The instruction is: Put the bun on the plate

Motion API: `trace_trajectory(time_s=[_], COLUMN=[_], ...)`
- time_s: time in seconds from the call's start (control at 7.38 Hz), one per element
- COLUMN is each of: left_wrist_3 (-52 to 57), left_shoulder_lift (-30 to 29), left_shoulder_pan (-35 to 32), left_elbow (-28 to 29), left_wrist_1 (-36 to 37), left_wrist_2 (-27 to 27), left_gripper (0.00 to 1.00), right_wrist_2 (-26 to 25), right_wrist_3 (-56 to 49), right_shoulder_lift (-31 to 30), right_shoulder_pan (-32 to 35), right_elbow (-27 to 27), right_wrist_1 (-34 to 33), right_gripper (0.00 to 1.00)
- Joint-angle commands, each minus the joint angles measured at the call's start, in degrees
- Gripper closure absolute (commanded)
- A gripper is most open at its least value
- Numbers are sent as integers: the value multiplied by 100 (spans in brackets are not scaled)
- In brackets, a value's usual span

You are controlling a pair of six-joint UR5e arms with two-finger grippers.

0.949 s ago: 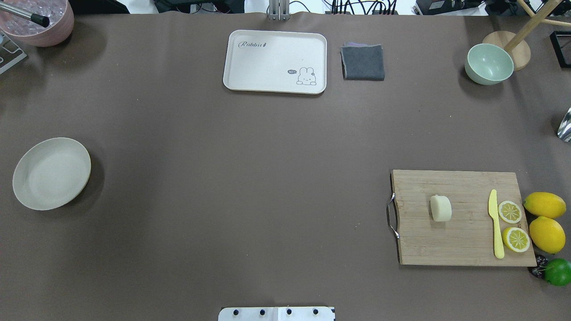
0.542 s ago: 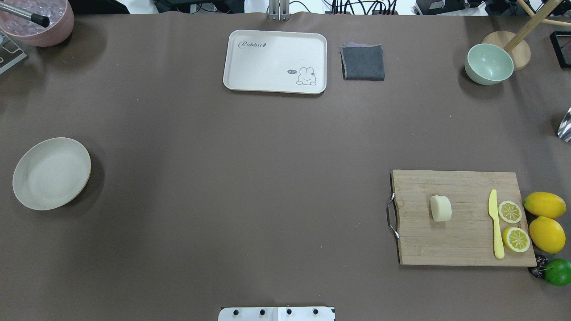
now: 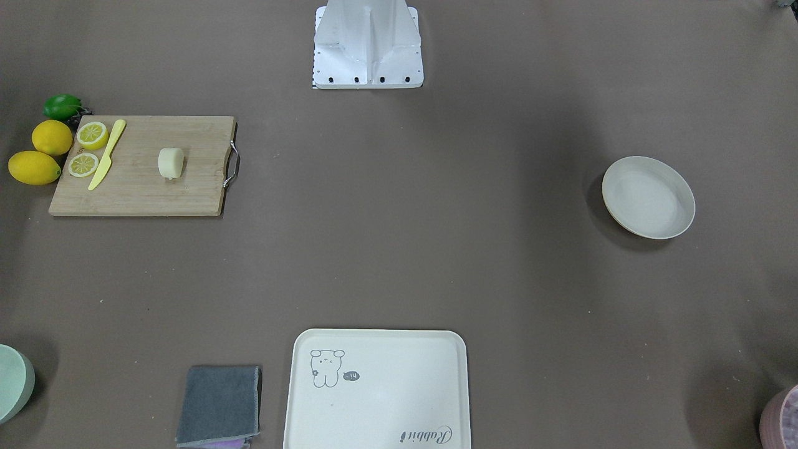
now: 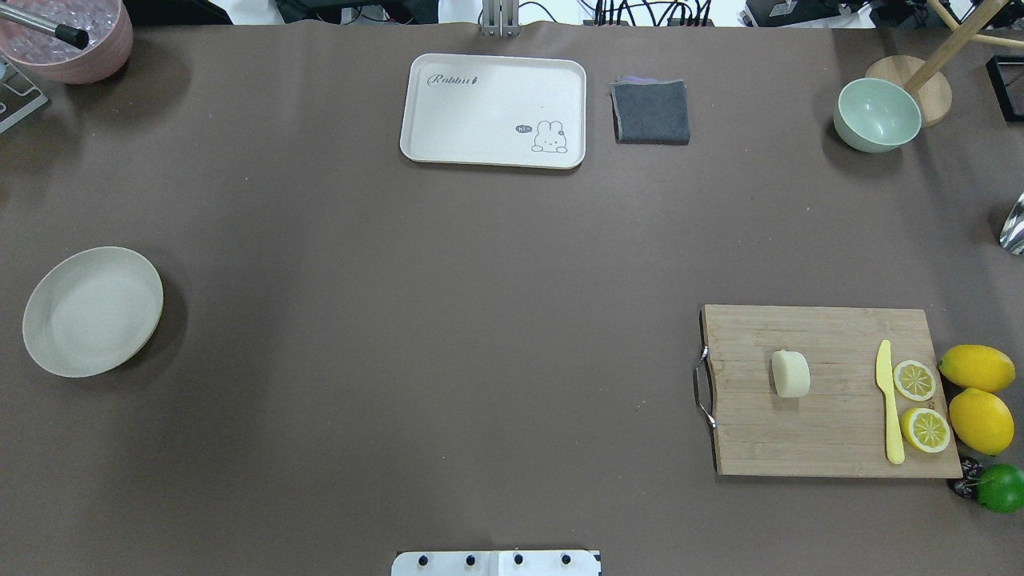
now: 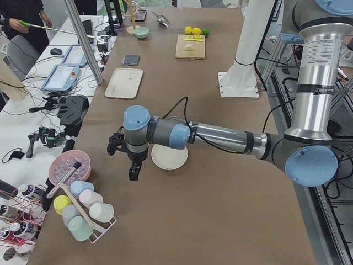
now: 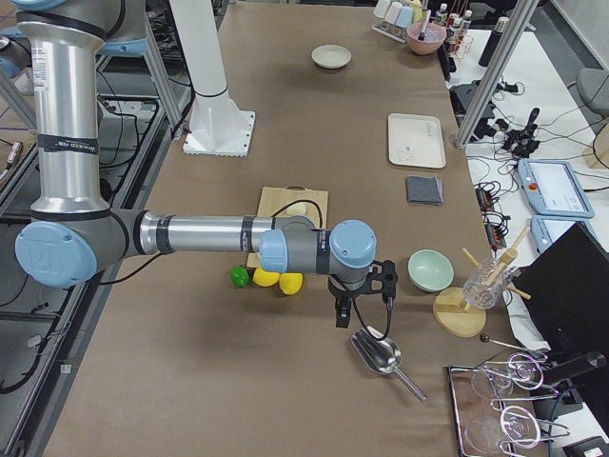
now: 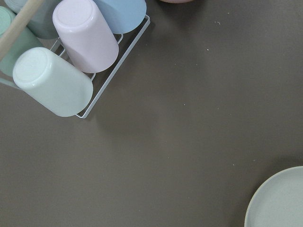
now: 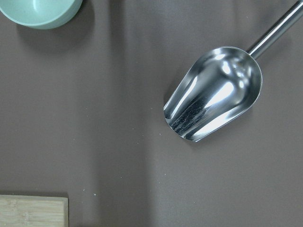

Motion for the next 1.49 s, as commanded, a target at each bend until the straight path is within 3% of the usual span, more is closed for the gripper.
trace_trajectory(time_s=[0.0,1.36], left_wrist_3=[0,0], left_shoulder_lift=[2,160], left_shoulder_pan=[9,35], left_elbow=[8,-36], left_wrist_1=[9,-18], left_wrist_2=[0,-44], left_gripper=[2,2], right_wrist_2=[-26,18], right_wrist_3=[0,0], right_shoulder_lift=[0,-61], right_shoulder_pan=[-4,5], right_elbow=[-7,54], right_wrist_1=[0,18], right_gripper=[0,0])
